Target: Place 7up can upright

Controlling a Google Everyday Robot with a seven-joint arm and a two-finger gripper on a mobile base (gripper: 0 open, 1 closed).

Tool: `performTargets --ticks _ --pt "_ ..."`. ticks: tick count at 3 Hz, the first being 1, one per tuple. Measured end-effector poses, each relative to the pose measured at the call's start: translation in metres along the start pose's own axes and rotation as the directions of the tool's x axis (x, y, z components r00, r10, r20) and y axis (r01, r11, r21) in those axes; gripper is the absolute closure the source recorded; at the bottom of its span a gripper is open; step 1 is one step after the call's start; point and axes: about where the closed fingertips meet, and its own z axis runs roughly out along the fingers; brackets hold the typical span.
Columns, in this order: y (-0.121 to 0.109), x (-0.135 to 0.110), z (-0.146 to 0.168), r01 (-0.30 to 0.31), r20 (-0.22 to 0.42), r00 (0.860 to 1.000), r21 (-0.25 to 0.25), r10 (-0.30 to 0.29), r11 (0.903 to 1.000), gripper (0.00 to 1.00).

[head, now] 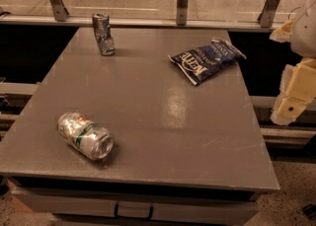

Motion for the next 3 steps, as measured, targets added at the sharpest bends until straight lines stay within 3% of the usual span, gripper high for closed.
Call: performTargets --ticks 1,2,3 --pt "0.000 0.000 0.000 0.000 0.000 1.000 0.000 0.000 1.0000 0.00" --pt "0.008 -0.019 0.002 0.021 0.014 1.000 -0.014 -0.021 0.9997 0.00" --pt "0.045 -0.077 0.013 0.060 0.067 0.996 -0.073 -0.055 0.9956 0.00"
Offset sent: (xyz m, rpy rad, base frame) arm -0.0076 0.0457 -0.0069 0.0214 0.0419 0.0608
